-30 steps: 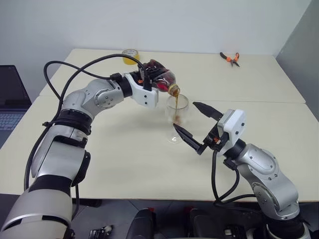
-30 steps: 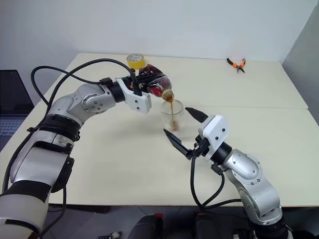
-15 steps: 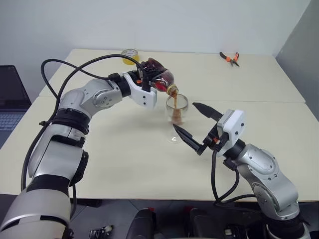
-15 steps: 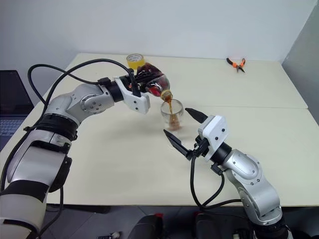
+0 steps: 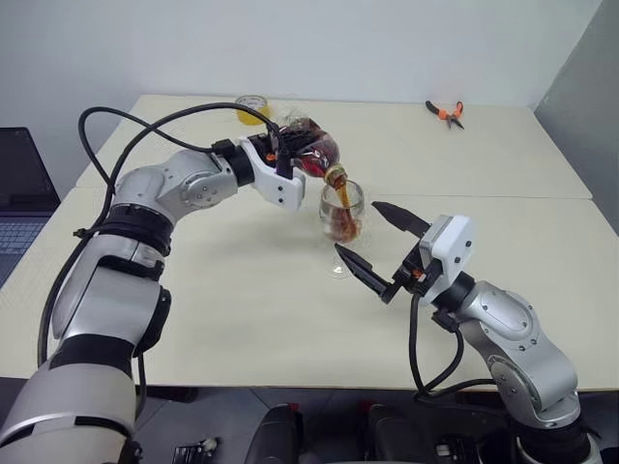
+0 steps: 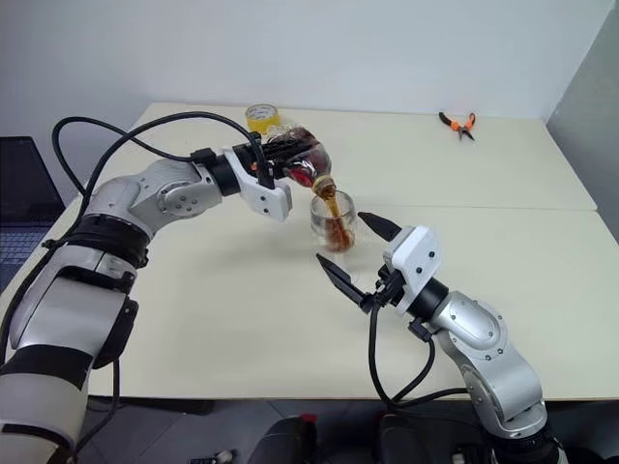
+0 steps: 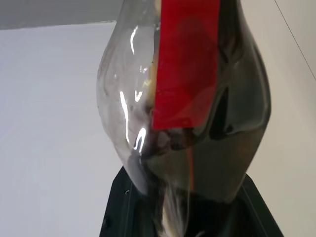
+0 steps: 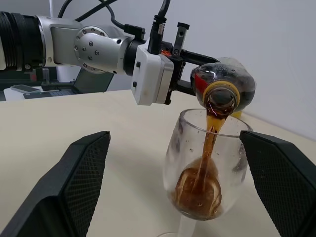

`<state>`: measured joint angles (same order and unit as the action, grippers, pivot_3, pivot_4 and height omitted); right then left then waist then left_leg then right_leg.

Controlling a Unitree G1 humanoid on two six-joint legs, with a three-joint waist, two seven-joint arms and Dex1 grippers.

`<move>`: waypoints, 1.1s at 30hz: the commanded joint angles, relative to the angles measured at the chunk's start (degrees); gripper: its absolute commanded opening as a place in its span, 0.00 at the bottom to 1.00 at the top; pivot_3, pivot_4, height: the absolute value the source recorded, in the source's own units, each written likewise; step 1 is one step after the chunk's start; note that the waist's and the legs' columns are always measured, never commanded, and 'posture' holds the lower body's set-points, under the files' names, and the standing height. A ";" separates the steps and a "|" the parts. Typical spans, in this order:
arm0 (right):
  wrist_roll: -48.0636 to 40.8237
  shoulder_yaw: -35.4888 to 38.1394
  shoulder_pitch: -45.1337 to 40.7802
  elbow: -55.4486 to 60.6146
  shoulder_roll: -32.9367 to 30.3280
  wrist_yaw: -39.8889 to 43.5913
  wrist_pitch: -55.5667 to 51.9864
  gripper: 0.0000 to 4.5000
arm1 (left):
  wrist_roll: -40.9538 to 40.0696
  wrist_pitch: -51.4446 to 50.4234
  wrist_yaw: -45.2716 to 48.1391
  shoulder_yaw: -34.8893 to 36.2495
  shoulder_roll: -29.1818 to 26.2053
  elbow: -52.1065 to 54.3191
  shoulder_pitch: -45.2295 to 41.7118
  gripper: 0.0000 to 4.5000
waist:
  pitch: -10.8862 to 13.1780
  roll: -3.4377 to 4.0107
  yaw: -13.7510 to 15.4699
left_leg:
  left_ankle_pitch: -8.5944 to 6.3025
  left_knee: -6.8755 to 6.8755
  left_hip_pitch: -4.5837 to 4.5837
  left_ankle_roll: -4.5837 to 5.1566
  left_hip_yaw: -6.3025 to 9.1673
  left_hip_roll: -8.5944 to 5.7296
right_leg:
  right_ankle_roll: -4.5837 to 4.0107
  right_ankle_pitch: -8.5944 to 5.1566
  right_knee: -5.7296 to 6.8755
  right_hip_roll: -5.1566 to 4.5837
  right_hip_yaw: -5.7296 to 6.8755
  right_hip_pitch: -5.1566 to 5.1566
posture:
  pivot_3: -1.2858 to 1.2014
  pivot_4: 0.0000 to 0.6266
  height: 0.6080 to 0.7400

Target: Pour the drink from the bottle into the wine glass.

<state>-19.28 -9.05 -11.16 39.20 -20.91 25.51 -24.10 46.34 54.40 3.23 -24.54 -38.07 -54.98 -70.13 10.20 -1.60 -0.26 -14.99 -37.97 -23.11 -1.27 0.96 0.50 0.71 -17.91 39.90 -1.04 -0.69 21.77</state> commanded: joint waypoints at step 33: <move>-0.72 0.20 0.40 1.64 0.58 0.48 0.40 1.00 | -2.83 0.03 -1.56 0.60 -0.72 -0.44 -3.80 0.15 | 0.00 0.00 0.00 | 0.03 -0.02 0.00 -0.05 -0.01 0.00 | 0.00 0.00 0.02 0.00 0.00 0.01 | 0.52 0.24 1.00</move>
<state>-19.31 -9.07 -10.57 39.03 -20.72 25.94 -24.10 45.78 54.37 1.92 -25.50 -38.22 -56.44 -72.17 10.20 -1.60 -0.27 -14.96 -37.99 -23.11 -1.33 0.94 0.50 0.71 -17.91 39.92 -1.04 -0.70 21.79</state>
